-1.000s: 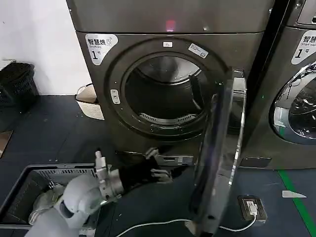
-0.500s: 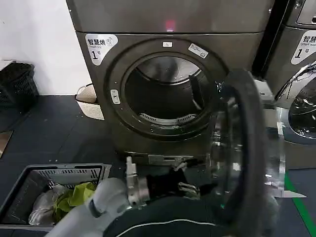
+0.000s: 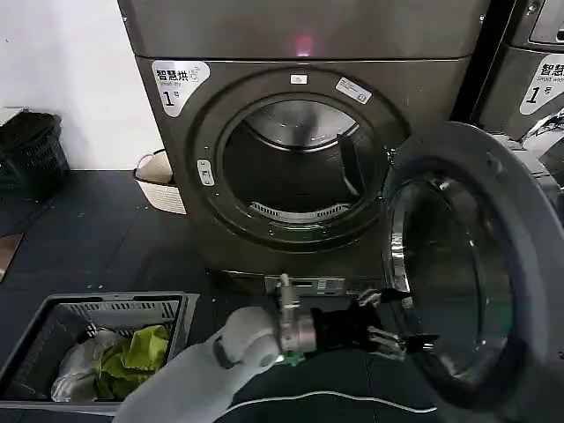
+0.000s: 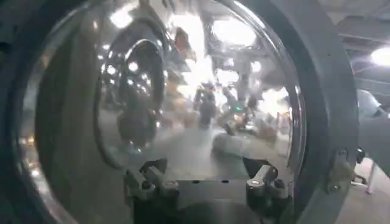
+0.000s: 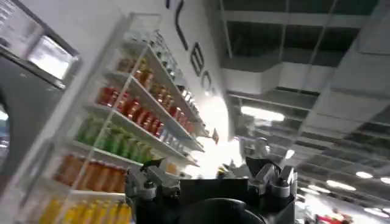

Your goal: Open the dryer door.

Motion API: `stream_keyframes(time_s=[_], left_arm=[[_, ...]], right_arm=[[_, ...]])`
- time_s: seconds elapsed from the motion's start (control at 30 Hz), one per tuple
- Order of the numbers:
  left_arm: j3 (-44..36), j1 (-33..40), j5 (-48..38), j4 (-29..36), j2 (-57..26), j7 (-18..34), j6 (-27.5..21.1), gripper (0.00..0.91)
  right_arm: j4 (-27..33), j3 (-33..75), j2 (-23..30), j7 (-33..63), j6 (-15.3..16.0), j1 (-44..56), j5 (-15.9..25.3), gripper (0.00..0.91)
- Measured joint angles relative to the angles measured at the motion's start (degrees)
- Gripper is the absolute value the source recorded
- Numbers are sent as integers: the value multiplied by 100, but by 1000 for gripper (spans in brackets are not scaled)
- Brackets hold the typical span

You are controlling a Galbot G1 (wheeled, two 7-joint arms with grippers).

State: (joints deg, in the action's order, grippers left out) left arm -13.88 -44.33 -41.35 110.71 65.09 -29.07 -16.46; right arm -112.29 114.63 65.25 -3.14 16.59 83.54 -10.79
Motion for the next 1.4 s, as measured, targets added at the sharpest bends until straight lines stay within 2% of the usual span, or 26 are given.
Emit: stream_keyframes(time_s=[0.27, 0.7, 1.4], left_arm=[[-575, 575, -91, -565, 442, 63, 86, 907], [-1243, 1450, -135, -1576, 1375, 219, 327, 907], [-1705, 2246, 248, -2934, 2636, 614, 947, 907]], right_arm=[[287, 505, -133, 122, 40, 85, 157, 907], [977, 1209, -485, 128, 10, 293, 136, 907], [930, 1478, -516, 30, -19, 635, -110, 907]])
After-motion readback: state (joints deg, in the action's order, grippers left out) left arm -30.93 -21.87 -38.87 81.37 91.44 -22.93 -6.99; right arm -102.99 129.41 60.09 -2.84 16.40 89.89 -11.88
